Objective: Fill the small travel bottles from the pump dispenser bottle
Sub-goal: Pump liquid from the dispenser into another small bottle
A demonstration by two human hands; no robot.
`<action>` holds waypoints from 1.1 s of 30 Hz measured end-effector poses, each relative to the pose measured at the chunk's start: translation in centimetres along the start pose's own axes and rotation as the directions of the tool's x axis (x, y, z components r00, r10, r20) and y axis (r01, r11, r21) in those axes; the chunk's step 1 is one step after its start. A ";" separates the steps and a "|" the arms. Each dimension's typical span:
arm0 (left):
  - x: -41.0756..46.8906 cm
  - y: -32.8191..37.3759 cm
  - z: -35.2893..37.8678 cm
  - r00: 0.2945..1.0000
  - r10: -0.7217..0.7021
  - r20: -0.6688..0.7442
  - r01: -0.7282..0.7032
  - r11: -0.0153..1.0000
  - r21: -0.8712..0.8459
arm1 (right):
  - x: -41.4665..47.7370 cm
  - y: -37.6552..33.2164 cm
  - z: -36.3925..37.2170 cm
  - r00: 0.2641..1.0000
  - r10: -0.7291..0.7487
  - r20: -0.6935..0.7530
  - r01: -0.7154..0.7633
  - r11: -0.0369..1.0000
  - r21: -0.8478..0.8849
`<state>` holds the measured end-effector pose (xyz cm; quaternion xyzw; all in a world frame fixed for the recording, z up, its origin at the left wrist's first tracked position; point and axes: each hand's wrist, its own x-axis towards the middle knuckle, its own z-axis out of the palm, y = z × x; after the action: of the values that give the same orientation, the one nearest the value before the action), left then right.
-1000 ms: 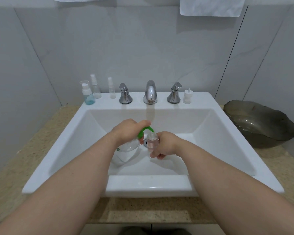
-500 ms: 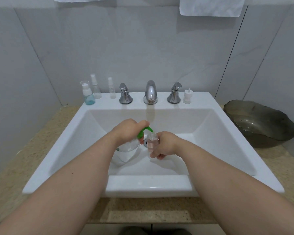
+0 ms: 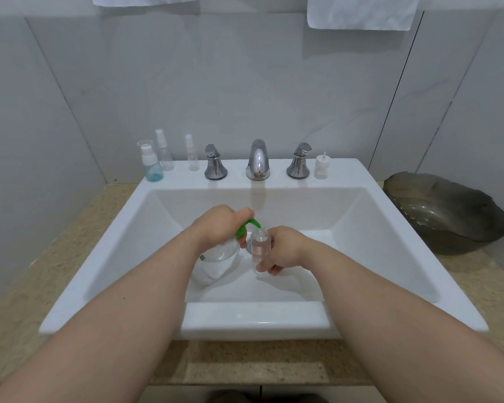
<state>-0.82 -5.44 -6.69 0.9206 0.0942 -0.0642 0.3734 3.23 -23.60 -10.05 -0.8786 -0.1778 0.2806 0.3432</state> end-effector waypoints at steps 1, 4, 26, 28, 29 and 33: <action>0.0 0.0 0.0 1.000 0.005 0.005 -0.005 1.000 -0.010 | 0.0 0.0 0.0 1.000 0.000 0.000 0.000 1.000 -0.002; 0.0 0.0 0.0 1.000 0.012 0.008 -0.012 1.000 -0.013 | 0.0 0.0 0.0 1.000 0.000 0.002 0.000 1.000 -0.004; 0.4 -0.7 0.0 1.000 -0.017 -0.006 0.016 0.996 -0.093 | -0.2 -0.1 -0.1 1.000 -0.003 0.007 0.003 1.000 -0.014; 0.4 -0.7 -0.1 1.000 -0.012 -0.002 0.012 0.994 -0.112 | -0.2 -0.2 -0.1 1.000 -0.006 0.005 0.007 1.000 -0.005; 0.3 -0.6 -0.1 1.000 -0.010 0.000 0.010 0.993 -0.116 | -0.1 -0.2 -0.1 1.000 -0.009 0.004 0.009 1.000 -0.005; 0.3 -0.5 -0.1 1.000 -0.007 0.003 0.007 0.994 -0.107 | -0.2 -0.1 -0.1 1.000 -0.008 0.002 0.009 1.000 -0.002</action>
<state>-0.64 -4.98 -7.05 0.8988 0.1005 -0.0614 0.4223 3.10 -23.63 -9.85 -0.8778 -0.1821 0.2799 0.3434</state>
